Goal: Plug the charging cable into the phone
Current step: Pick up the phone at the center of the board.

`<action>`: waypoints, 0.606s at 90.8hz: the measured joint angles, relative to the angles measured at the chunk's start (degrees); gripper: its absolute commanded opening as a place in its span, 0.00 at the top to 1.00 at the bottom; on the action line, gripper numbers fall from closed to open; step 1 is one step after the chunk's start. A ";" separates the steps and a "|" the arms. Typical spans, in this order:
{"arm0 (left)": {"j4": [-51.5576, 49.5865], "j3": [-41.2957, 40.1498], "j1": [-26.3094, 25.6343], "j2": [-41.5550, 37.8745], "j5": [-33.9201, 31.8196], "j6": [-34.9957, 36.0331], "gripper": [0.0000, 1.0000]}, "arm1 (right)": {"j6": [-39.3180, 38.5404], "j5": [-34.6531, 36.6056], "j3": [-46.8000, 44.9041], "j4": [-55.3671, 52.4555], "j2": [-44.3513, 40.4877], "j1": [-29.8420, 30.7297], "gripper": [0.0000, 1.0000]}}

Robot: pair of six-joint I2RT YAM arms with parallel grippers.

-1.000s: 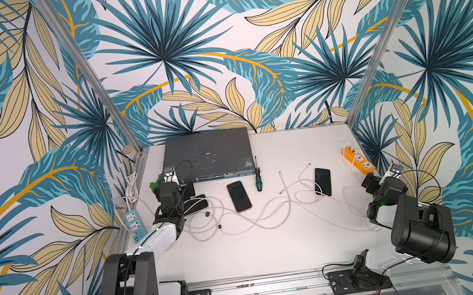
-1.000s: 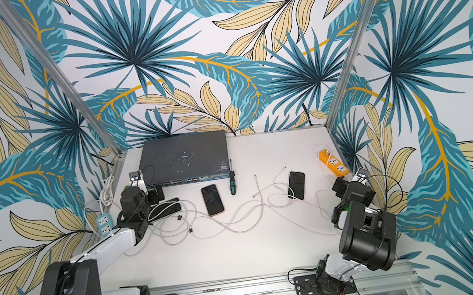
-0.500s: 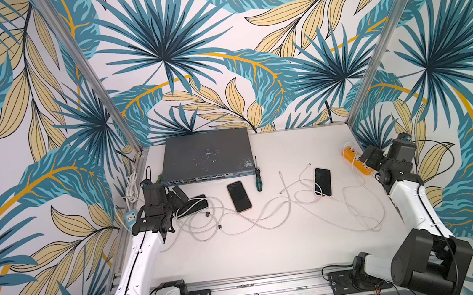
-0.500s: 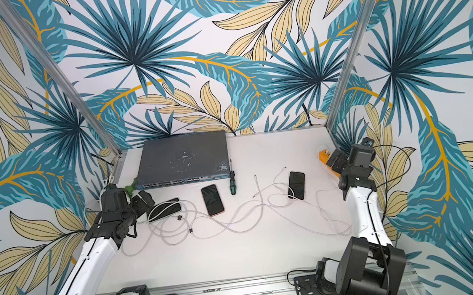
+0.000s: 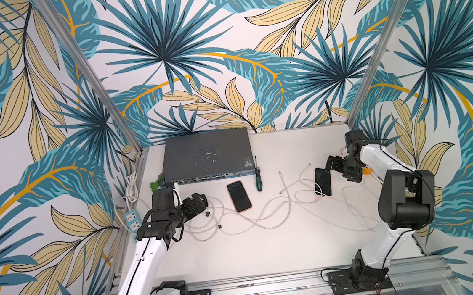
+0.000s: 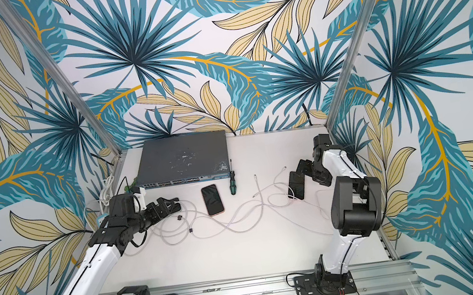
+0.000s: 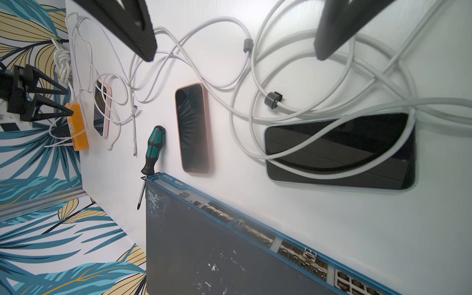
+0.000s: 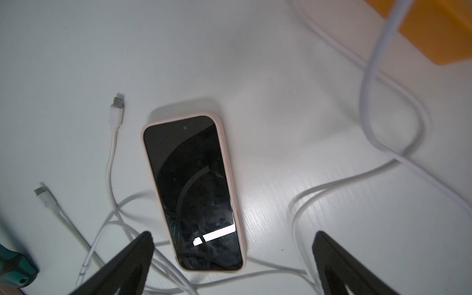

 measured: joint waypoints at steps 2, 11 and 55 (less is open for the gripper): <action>-0.04 0.00 0.00 -0.07 0.13 0.20 0.00 | -0.17 -0.02 1.11 -0.55 1.25 0.37 0.00; -0.48 -0.04 0.00 -0.46 0.13 0.63 0.00 | -0.24 0.20 4.96 -2.78 5.33 1.75 0.00; -1.42 -0.72 -0.04 -0.44 0.09 1.38 0.00 | -0.22 2.82 18.05 -11.23 18.43 5.55 0.01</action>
